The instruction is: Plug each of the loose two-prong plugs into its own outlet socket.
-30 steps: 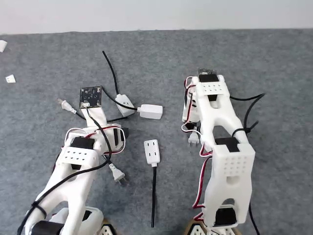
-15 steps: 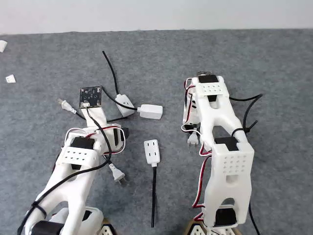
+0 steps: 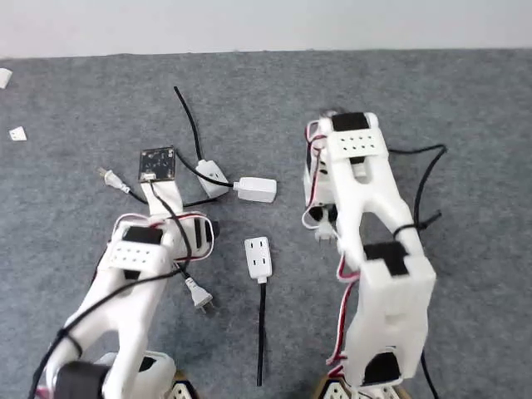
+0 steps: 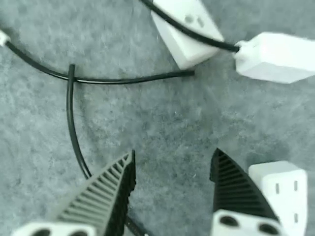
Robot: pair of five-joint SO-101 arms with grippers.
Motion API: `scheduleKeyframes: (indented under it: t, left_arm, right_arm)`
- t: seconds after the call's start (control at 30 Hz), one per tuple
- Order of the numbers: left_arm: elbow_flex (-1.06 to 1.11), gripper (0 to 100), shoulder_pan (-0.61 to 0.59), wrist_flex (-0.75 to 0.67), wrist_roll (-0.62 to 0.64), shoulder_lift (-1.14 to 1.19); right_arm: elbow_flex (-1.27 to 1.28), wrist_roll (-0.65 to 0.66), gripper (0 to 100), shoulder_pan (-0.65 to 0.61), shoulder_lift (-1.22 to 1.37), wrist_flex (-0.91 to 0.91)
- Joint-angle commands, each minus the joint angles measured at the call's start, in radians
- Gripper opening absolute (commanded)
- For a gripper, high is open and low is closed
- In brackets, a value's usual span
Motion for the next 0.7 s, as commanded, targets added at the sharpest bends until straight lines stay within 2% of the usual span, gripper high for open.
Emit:
scheduleKeyframes:
  t: [0.0, 0.07, 0.2, 0.3, 0.4, 0.6, 0.67]
  left_arm:
    - [-0.131, 23, 0.005, 0.052, -0.091, 0.123]
    - [-0.196, 17, 0.023, 0.104, -0.129, 0.19]
    - [-0.268, 0, 0.061, 0.166, -0.224, 0.279]
    - [-0.278, 1, 0.064, 0.192, -0.256, 0.299]
    - [-0.277, 1, 0.064, 0.199, -0.282, 0.299]
    - [-0.271, 1, 0.123, 0.259, -0.523, 0.295]
    - [-0.254, 1, 0.115, 0.253, -0.549, 0.275]
  right_arm:
    - [-0.06, 0.081, 0.8, -0.073, -0.199, 0.074]
    - [-0.06, 0.13, 0.8, -0.124, -0.272, 0.116]
    - [-0.026, 0.199, 0.8, -0.199, -0.446, 0.122]
    - [0.028, 0.261, 0.8, -0.275, -0.587, 0.122]
    - [0.095, 0.265, 0.8, -0.346, -0.693, 0.105]
    - [0.298, 0.224, 0.8, -0.441, -0.708, -0.045]
    - [0.367, 0.193, 0.8, -0.452, -0.7, -0.107]
